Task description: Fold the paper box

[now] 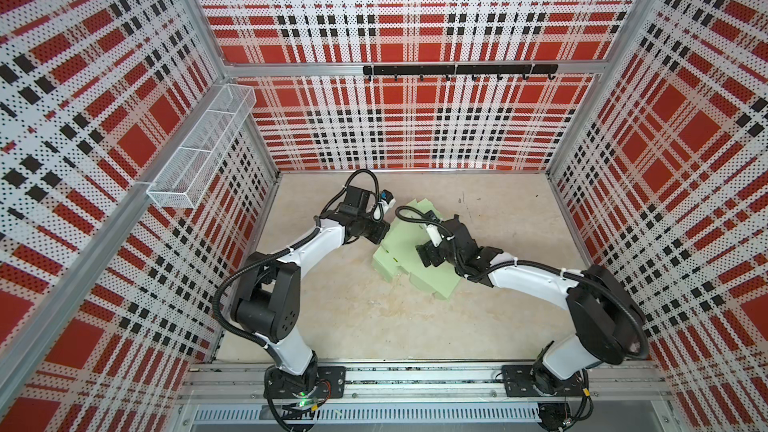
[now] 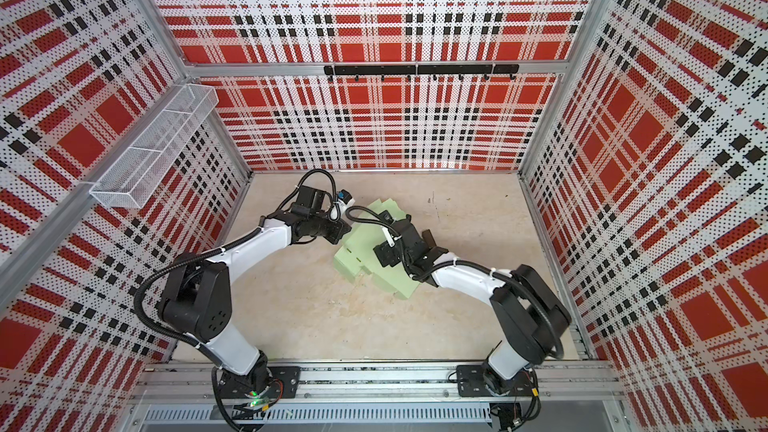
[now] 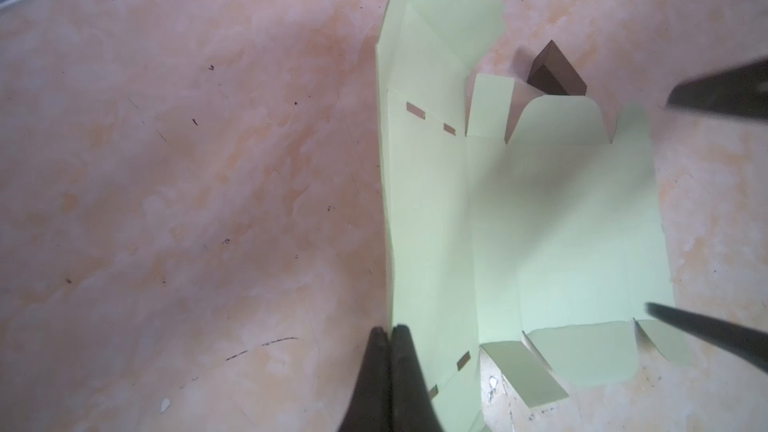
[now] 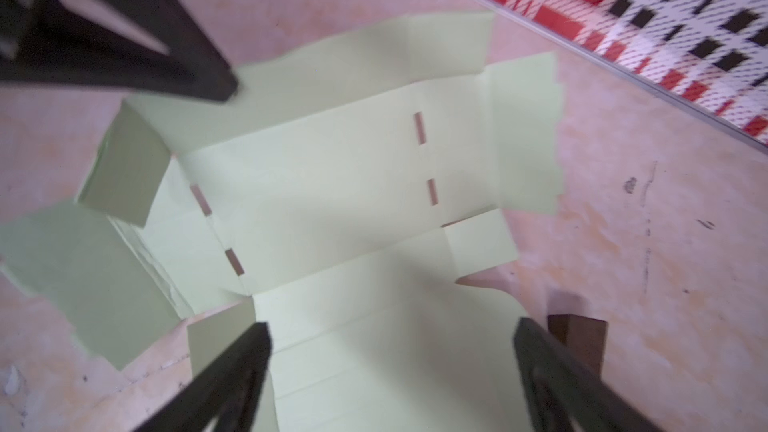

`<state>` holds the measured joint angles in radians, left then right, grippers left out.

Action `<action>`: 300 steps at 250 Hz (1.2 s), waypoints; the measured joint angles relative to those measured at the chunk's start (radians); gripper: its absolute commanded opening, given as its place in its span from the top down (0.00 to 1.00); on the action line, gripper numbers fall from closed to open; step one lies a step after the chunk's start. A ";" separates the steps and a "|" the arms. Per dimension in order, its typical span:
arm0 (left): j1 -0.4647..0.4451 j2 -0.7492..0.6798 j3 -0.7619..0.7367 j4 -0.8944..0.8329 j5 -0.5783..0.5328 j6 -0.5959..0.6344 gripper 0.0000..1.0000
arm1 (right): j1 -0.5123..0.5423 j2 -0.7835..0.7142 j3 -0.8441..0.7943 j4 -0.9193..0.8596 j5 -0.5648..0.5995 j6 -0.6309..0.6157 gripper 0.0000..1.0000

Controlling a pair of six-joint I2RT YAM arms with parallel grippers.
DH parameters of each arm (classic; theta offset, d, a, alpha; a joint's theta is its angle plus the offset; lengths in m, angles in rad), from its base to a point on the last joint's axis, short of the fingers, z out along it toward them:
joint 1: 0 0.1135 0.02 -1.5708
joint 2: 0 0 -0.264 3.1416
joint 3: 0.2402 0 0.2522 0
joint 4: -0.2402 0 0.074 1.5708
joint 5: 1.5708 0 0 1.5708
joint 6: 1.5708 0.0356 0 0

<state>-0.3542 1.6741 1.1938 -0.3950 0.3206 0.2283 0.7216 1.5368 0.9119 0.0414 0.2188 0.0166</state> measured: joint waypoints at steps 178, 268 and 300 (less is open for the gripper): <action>-0.085 -0.034 0.056 -0.065 -0.381 0.358 1.00 | -0.195 0.162 0.301 -0.098 -0.348 0.988 0.04; -0.119 -0.034 0.027 -0.030 -0.444 0.428 1.00 | -0.173 0.382 0.401 0.074 -0.493 1.355 0.27; -0.124 -0.034 0.012 -0.017 -0.453 0.441 1.00 | -0.150 0.426 0.433 0.100 -0.525 1.419 0.28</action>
<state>-0.4782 1.6398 1.2060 -0.4118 -0.1322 0.6693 0.5720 1.9625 1.3449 0.1417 -0.3058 1.4361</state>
